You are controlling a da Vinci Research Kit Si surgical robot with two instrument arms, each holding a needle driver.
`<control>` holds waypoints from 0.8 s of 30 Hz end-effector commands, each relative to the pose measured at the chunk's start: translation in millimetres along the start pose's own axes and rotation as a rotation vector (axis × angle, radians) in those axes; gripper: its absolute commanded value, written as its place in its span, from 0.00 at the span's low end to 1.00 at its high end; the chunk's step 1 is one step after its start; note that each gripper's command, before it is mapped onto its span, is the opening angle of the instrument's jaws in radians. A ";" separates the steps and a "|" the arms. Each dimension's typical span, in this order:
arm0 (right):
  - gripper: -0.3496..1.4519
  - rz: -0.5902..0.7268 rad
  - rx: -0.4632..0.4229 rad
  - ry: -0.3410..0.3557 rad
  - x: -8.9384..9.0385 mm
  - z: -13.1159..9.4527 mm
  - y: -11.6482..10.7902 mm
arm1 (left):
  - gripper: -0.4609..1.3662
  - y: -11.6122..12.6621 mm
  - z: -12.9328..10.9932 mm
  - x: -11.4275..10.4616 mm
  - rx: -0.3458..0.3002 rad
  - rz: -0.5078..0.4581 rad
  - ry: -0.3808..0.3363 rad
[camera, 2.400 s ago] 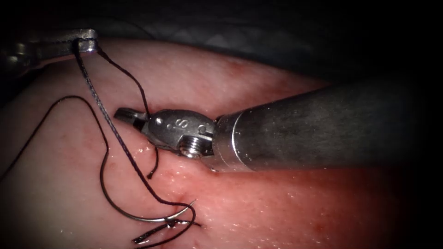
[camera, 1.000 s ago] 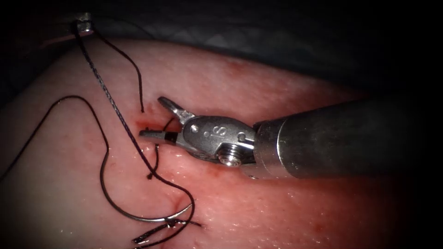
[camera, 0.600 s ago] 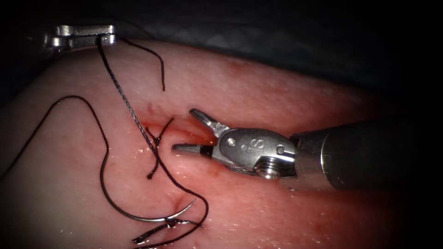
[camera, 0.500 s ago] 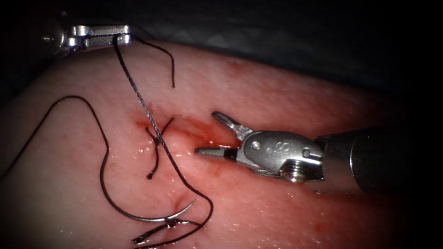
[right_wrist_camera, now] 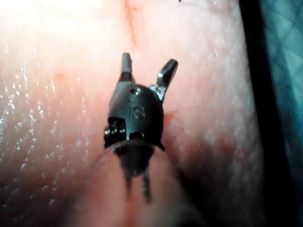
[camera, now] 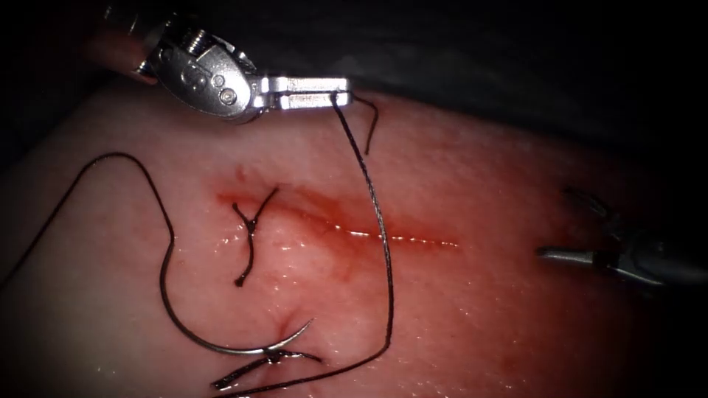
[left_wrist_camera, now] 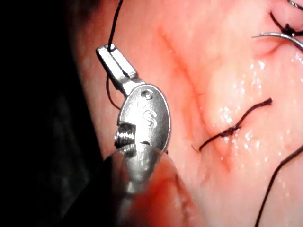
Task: Wound Closure
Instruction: Set the suture down onto the suture pad with the left tool
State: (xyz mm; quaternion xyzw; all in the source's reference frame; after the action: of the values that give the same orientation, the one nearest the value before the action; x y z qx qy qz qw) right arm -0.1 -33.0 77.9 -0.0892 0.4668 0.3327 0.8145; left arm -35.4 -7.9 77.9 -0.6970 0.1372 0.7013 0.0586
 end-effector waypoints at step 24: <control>0.97 0.007 0.002 0.016 1.9 -5.3 1.0 | 0.06 14.2 11.4 -7.2 -0.222 -0.213 -0.073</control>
State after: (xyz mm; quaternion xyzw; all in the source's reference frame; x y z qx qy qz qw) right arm -3.8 -33.7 73.5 -0.0922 0.4728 0.3362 0.8093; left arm -50.4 -17.4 86.7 -0.6826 -0.0163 0.7278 0.0644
